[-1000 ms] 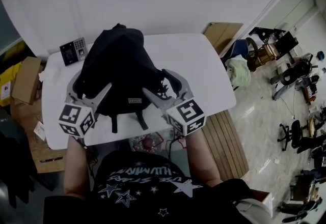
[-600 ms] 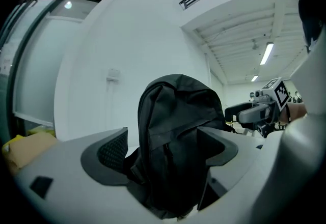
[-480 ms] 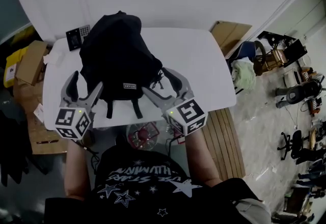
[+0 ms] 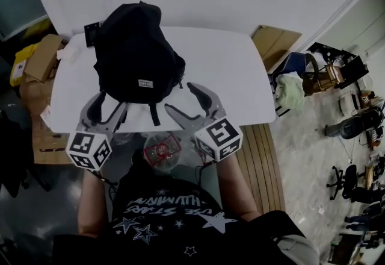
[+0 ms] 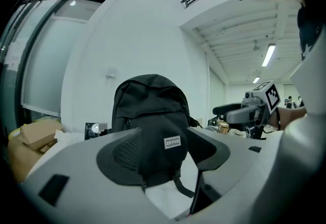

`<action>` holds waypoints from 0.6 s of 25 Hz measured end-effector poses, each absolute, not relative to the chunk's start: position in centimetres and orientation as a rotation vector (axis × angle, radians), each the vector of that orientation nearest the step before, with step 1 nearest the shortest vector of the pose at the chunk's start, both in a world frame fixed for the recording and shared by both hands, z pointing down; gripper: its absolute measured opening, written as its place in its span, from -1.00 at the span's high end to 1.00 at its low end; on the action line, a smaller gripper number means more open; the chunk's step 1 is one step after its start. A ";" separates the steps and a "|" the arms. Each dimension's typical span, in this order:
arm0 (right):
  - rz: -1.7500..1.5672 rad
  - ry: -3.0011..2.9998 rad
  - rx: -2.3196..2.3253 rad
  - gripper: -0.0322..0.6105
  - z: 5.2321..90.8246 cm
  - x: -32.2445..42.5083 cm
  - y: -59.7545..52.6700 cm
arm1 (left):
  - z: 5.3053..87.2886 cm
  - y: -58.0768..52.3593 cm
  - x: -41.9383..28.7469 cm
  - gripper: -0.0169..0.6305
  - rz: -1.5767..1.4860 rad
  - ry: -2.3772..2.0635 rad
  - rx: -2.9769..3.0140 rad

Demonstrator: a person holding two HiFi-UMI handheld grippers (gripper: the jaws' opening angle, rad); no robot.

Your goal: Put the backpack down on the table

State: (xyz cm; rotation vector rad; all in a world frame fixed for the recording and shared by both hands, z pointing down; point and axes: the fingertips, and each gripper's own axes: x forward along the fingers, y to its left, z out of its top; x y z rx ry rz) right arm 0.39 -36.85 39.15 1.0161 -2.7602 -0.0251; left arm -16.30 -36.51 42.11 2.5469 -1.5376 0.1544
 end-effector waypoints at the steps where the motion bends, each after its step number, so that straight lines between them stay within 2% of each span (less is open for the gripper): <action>1: -0.036 -2.764 1.004 -0.09 39.2 0.6 -36.1 | 42.3 -35.8 -15.9 0.17 0.158 -1.541 2.537; 2: -0.047 -2.768 0.996 0.11 39.2 1.0 -35.4 | 42.4 -35.0 -15.4 0.24 0.161 -1.541 2.528; 3: -0.050 -2.771 0.993 0.18 39.3 1.5 -34.8 | 42.5 -34.2 -14.7 0.25 0.165 -1.538 2.523; 5: -0.024 -2.775 0.995 0.22 39.7 2.7 -33.5 | 42.7 -32.7 -13.3 0.43 0.173 -1.524 2.527; 7: 0.020 -2.783 1.000 0.33 40.2 3.8 -32.4 | 42.7 -31.2 -11.9 0.46 0.179 -1.511 2.541; 8: 0.040 -2.788 1.003 0.43 40.4 4.3 -31.9 | 42.9 -30.6 -11.3 0.47 0.186 -1.510 2.546; 11: 0.088 -2.800 0.994 0.76 41.2 5.3 -30.6 | 43.6 -28.9 -10.0 0.68 0.219 -1.517 2.537; 13: 0.103 -2.807 0.974 0.88 41.5 5.7 -29.9 | 44.1 -27.8 -9.4 0.79 0.234 -1.514 2.525; 15: 0.109 -2.813 0.958 0.90 41.5 6.0 -29.5 | 44.3 -27.0 -8.8 0.85 0.244 -1.505 2.517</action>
